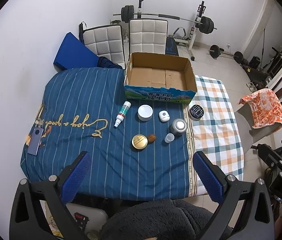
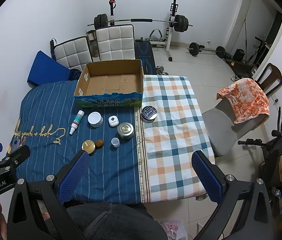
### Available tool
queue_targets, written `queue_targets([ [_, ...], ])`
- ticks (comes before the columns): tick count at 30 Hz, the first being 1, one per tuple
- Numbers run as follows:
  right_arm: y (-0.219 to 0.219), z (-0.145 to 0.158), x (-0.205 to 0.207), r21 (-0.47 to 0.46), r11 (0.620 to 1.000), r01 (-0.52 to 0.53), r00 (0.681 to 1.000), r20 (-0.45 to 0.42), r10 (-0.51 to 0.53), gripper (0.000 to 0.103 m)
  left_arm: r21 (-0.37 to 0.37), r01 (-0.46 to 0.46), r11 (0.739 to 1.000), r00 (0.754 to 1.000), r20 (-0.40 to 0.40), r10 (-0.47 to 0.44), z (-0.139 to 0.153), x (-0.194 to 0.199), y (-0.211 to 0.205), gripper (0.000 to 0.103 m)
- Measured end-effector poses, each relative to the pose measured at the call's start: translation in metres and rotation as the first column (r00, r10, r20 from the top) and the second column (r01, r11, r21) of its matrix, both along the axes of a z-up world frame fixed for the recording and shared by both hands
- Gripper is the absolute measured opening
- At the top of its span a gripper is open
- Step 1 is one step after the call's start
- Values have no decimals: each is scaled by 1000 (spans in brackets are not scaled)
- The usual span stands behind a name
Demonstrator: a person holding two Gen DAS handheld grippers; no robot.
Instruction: Organize rigid objects
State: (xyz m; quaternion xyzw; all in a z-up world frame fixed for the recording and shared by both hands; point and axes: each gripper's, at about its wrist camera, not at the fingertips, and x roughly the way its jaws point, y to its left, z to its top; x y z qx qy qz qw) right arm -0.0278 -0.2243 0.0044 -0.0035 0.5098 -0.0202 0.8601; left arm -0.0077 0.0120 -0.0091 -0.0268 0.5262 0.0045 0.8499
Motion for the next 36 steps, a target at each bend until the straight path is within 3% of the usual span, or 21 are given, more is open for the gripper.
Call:
queue_targets([
  [36,1,-4,11,-3,1000,5,1000,2,-5,103,-12,22,1000,1000,-15,-22,-3,20,-1,103],
])
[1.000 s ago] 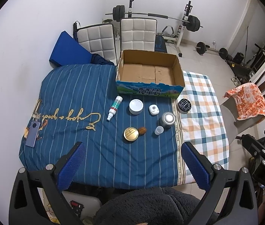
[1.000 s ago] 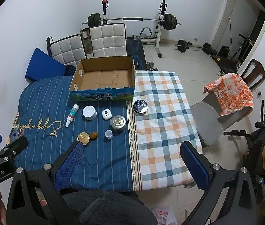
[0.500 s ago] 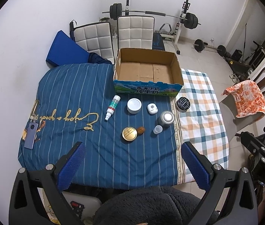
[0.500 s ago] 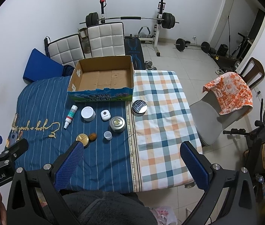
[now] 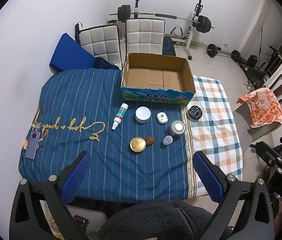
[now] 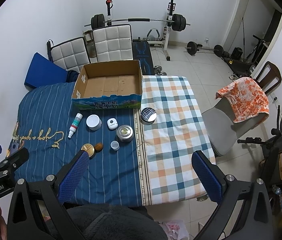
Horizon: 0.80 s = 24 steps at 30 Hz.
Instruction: Organize rigid objects
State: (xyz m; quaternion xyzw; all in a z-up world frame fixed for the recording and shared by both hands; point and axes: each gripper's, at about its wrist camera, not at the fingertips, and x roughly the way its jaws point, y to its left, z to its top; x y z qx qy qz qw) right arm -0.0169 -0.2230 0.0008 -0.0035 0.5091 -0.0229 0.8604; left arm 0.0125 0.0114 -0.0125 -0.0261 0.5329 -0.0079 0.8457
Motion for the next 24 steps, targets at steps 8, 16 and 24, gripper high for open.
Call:
queue_targets([
  [8,-1,-1,1,0,1000,-2,1000,-1,2,103,-5,-6,1000,1000,3,6,1,-1,3,103],
  [16,0,0,1,3,1000,-1,1000,-7,1,103,-7,-5,1000,1000,4,5,2,0,4,103],
  [24,-2,-1,1,7,1000,2,1000,-4,-2,103,-7,-15,1000,1000,8,16,4,-3,4,103],
])
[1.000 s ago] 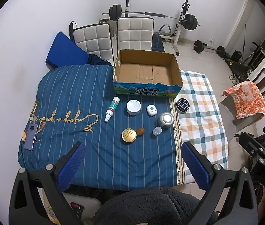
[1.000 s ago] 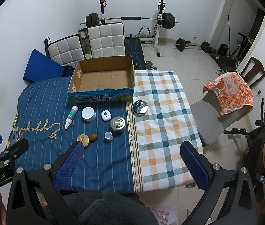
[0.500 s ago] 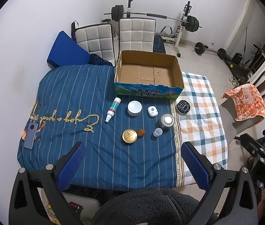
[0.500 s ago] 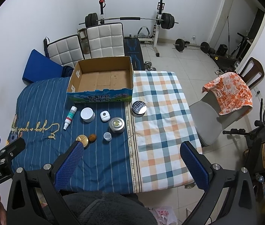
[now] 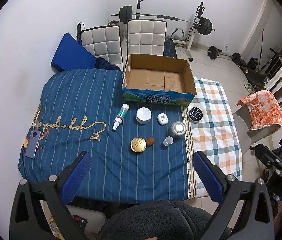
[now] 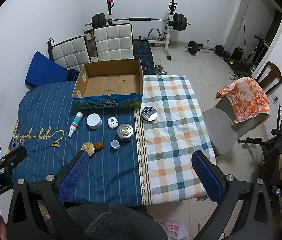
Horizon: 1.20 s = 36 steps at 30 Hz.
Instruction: Organize rigid objects
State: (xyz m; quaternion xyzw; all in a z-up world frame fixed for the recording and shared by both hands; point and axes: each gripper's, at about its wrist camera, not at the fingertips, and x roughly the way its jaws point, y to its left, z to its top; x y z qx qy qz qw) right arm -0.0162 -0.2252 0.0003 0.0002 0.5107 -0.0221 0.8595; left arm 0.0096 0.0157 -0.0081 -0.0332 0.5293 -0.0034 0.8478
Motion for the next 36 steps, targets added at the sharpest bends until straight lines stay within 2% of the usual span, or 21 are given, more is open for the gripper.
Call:
queue_targets([
  [10,-2,-6,2,4,1000,13,1000,7,-13,103,2,2,1000,1000,18,-2,-2,6,1,103],
  [14,-15,-21,25,34,999,39,999,31,-40,103,1,2,1000,1000,18,-2,-21,34,6,103],
  [16,-22,-42,50,29,998,51,999,14,-51,103,-4,-10,1000,1000,-1,10,-39,54,12,103],
  [19,-32,-84,94,69,996,52,997,-68,-48,103,3,-36,999,999,-38,36,-72,82,18,103],
  [21,-34,-113,117,81,996,48,993,-115,-39,103,2,-51,999,994,-94,51,-104,109,22,103],
  [23,-29,-154,145,76,997,27,986,-166,-14,103,-6,-55,998,989,-135,53,-132,131,23,103],
  [26,-20,-215,180,61,998,6,969,-247,9,103,34,-50,998,978,-203,56,-184,162,19,103],
  [28,-12,-266,205,52,999,-2,944,-329,19,103,58,-35,998,965,-259,49,-221,185,14,103],
  [31,-3,-325,232,48,999,13,905,-426,9,103,78,-14,997,941,-335,39,-269,210,6,103],
  [36,13,-394,260,140,986,86,837,-547,5,101,71,-2,997,910,-413,31,-322,243,0,103],
])
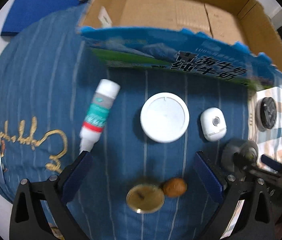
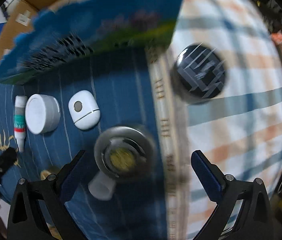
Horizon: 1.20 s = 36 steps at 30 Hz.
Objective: Organize rigid objects
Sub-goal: 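Grasp the white cream jar with the left tool while the right tool grasps the silver tin, then lift both held containers and carry them over the cardboard box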
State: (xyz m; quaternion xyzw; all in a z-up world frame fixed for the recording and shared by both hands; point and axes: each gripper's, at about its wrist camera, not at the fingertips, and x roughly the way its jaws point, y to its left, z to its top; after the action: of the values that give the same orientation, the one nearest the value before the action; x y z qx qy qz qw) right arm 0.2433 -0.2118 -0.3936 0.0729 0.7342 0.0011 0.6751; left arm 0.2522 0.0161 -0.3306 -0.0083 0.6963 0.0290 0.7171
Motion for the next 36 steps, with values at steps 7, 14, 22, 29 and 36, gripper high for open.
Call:
queue_targets([
  [7,9,-45,5,11,1000,14,995,-99,-13,75,-37,37,999,997,-65,-39,-35,31,-13,103],
  [14,-17,-43,6,-1,1000,15,994,-110,-15,74,-31,73,997,987,-143,-76,-78,51,-25,68],
  [22,-12,-42,17,-11,1000,5,988,-152,-6,75,-5,111,994,984,-140,-111,-73,17,-24,68],
  [29,-5,-73,19,-38,999,10,986,-165,-16,76,-39,37,999,989,-139,-42,-79,-6,-4,70],
  [36,7,-88,9,-82,997,12,990,-141,-24,74,-35,46,998,992,-114,-50,-75,-1,-6,68],
])
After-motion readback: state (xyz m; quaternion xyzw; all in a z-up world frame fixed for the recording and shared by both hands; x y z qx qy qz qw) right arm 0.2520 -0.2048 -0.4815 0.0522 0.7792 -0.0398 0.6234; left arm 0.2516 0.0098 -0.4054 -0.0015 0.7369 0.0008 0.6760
